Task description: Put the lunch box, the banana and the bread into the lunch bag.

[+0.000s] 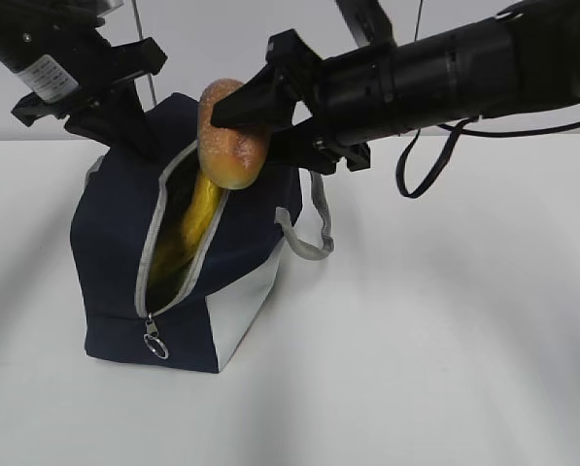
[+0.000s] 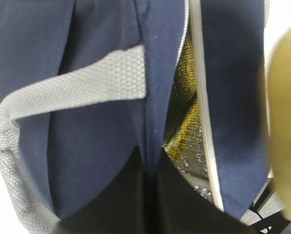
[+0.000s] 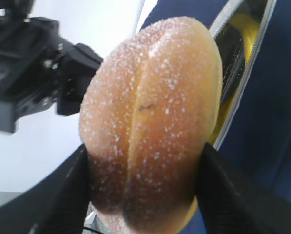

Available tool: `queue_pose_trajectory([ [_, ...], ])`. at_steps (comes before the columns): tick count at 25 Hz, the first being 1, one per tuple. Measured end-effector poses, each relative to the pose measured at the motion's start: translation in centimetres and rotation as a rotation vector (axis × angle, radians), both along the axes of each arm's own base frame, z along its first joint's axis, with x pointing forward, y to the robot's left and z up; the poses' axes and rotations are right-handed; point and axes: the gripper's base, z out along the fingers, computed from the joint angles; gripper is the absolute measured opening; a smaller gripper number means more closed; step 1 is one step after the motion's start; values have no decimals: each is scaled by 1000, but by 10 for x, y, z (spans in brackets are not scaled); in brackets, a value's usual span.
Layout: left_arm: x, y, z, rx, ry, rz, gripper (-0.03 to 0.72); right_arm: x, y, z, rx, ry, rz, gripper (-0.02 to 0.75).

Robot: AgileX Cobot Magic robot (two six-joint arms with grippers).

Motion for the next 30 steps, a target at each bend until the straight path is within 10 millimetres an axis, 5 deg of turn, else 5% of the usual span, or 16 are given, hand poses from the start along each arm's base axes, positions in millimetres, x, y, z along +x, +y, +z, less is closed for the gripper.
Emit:
queue_pose_trajectory([
  [12, 0, 0, 0, -3, -1, 1, -3, 31, 25, -69, -13, 157, -23, 460],
  [15, 0, 0, 0, -5, 0, 1, -3, 32, 30, -77, -3, 183, -10, 549],
  [18, 0, 0, 0, -5, -1, 1, -3, 32, 32, -78, 4, 187, 6, 640],
  [26, 0, 0, 0, -5, 0, 1, -3, 34, 24, -73, 12, 161, 33, 657],
  [30, 0, 0, 0, -6, 2, 0, -3, 34, 5, -51, 2, 97, 47, 650],
])
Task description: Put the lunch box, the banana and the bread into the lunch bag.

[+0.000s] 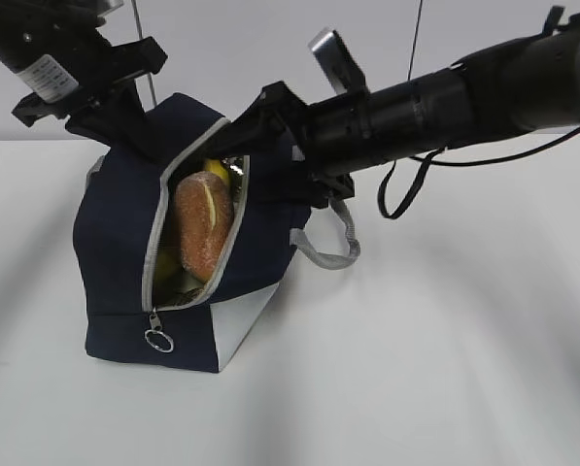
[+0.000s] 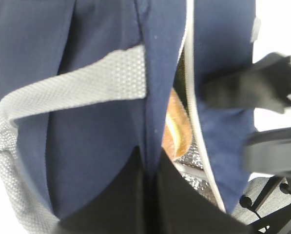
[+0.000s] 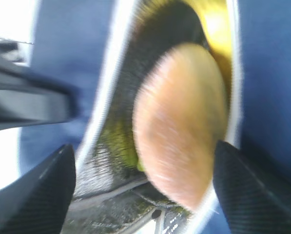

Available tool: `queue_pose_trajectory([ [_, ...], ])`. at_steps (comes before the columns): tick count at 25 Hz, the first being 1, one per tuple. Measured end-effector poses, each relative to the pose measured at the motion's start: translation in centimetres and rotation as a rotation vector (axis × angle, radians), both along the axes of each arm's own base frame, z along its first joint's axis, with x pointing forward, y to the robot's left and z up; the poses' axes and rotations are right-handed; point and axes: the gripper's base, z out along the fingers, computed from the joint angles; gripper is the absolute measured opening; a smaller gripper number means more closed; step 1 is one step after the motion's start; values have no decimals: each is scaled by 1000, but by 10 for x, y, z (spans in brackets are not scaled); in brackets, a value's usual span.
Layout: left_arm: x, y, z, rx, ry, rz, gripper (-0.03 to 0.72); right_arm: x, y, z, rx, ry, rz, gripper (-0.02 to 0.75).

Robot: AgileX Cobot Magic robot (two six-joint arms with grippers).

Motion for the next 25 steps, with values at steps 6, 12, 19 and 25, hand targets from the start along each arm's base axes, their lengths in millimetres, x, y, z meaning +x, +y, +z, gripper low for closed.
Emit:
queue_pose_trajectory([
  [6, 0, 0, 0, 0, 0, 0, -3, -8, -32, 44, -43, -135, 9, 641],
  [12, 0, 0, 0, 0, 1, 0, -3, -13, -45, 44, -176, -171, 60, 624],
  [19, 0, 0, 0, 0, 1, 0, -3, -5, -44, 11, -223, -68, 74, 593],
  [25, 0, 0, 0, 0, 1, 0, -3, 0, -32, -13, -190, 8, 78, 590],
])
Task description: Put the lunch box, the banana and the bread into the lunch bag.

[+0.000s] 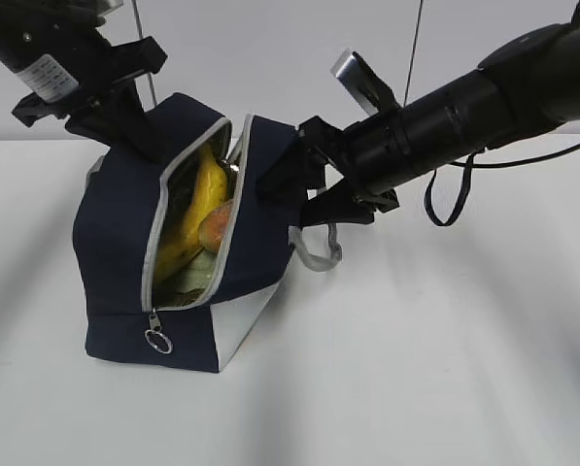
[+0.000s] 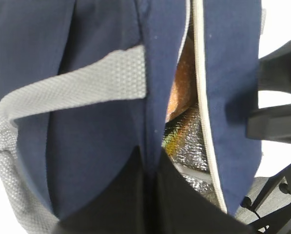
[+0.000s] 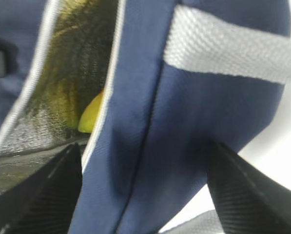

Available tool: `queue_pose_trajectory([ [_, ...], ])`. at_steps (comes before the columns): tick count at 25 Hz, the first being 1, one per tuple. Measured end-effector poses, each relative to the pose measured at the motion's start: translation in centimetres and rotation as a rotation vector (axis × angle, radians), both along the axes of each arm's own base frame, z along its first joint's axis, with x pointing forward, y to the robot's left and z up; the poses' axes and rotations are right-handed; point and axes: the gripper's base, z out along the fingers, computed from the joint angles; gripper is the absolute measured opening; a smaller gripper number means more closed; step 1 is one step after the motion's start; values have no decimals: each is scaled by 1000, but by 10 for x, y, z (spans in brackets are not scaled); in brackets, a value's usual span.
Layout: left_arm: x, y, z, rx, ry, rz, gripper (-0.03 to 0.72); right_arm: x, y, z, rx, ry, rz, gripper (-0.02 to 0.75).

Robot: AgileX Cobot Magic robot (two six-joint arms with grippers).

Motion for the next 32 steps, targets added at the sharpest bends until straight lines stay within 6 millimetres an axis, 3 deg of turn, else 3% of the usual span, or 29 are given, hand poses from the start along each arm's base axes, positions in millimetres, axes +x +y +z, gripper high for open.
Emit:
queue_pose_trajectory([
  [2, 0, 0, 0, 0, 0, 0, -3, 1, 1, -4, 1, 10, -2, 579],
  [4, 0, 0, 0, 0, 0, 0, -3, 2, 1, -5, -2, 8, -11, 516],
  [6, 0, 0, 0, 0, 0, 0, -3, 2, 1, -5, 0, 7, -16, 386],
  [9, 0, 0, 0, -2, 0, 0, -3, 2, 1, -5, 0, 6, -15, 111],
  [11, 0, -1, 1, -19, 4, 2, -3, 2, 1, -5, 2, 6, -10, 21],
  [16, -4, -16, 3, -60, 8, -22, -3, 0, -5, 5, 21, -1, -1, -3],
  [22, -20, -67, 5, -96, -52, -119, -3, -10, -31, 48, -15, -63, -38, -4],
  [27, -28, -104, 8, -158, -153, -141, -3, -7, -48, 73, -167, -104, -35, -4],
  [32, -22, -114, 7, -198, -209, -95, -3, 2, -54, 98, -277, -175, -41, -4],
])
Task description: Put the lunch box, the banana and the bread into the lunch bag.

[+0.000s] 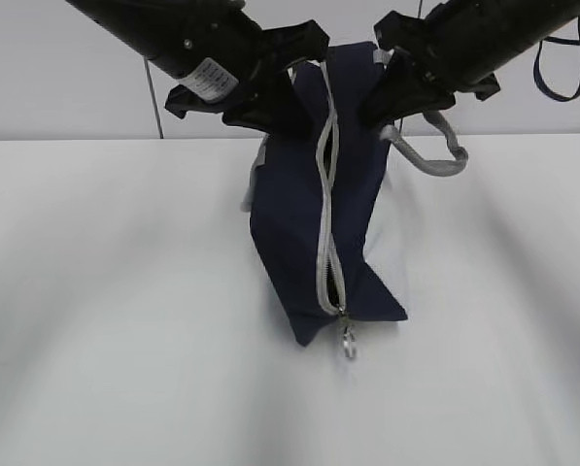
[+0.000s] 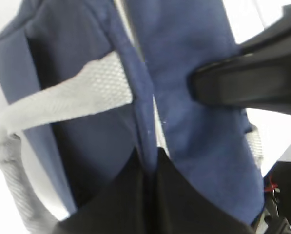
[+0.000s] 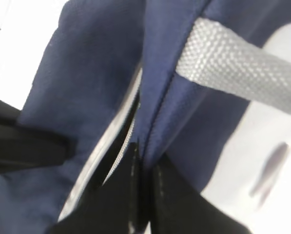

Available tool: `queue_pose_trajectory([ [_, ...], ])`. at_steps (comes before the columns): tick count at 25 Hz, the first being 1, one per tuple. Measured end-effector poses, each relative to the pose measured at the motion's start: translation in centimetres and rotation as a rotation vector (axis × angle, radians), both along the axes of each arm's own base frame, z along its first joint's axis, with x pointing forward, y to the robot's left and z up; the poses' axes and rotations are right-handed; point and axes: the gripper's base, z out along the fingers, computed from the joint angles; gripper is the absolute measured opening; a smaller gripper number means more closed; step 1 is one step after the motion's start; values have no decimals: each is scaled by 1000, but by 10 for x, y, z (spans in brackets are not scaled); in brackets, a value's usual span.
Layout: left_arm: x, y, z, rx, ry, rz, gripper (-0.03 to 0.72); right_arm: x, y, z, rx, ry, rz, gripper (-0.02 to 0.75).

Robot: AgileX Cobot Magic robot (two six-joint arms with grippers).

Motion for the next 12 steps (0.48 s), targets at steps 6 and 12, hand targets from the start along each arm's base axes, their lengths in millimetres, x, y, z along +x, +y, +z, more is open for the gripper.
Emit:
queue_pose_trajectory([
  [6, 11, -4, -12, -13, -15, 42, -3, 14, -3, -11, -63, 51, -23, -5],
  [12, 20, -8, -30, -2, 1, 59, -3, 22, -3, -33, -86, 115, -20, -5],
])
